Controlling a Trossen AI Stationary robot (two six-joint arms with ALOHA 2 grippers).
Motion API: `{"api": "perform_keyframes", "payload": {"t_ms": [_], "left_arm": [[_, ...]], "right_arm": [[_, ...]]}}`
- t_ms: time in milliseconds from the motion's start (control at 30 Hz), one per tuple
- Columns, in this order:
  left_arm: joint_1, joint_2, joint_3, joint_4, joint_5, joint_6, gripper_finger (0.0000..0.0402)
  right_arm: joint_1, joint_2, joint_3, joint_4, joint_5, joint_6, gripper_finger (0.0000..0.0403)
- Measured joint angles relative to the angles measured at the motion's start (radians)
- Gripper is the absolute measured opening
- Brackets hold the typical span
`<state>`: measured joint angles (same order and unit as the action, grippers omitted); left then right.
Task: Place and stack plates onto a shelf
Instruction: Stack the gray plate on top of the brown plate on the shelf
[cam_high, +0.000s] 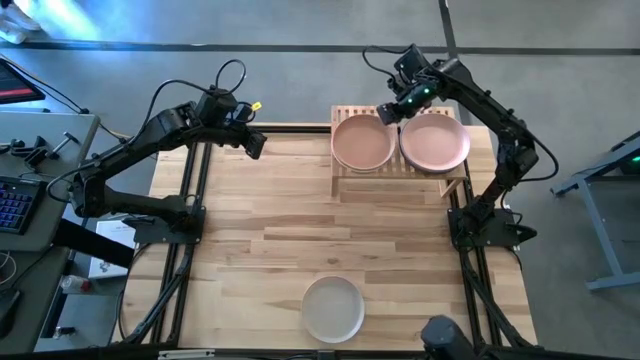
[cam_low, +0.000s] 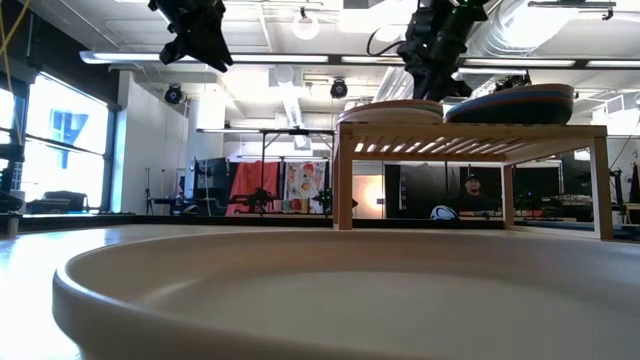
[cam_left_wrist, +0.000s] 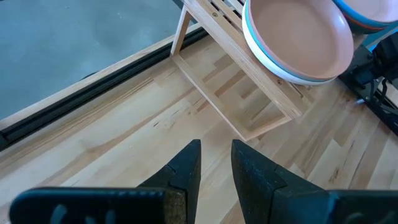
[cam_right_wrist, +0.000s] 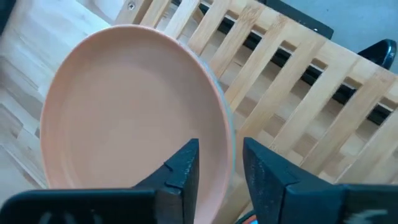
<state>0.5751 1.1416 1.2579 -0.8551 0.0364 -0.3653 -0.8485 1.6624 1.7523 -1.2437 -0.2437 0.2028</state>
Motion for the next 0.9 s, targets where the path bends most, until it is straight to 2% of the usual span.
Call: {"api": "perform_keyframes", "payload": {"t_ms": [267,367,600,767,900], "left_arm": [[0.0,0.0,0.0,0.0,0.001,0.001,0.0076],[0.0,0.0,0.0,0.0,0.007,0.01,0.0076],[0.0,0.0,0.0,-0.028,0.015,0.043,0.0076],[0.0,0.0,0.0,-0.095,0.12,0.058,0.0076],[-0.01,0.001,0.0,-0.147,0.137,0.094,0.0076]], "right_arm": [[-0.001,-0.002,0.001,0.0,-0.159,0.002,0.0102],[0.034,-0.004,0.001,0.0,-0.173,0.022,0.0102],[0.198,-0.037,0.001,0.055,-0.139,0.119,0.0092],[0.33,-0.044,0.001,0.107,-0.089,0.256,0.0086],[0.442,-0.044,0.001,0.104,-0.018,0.361,0.0085]]}}
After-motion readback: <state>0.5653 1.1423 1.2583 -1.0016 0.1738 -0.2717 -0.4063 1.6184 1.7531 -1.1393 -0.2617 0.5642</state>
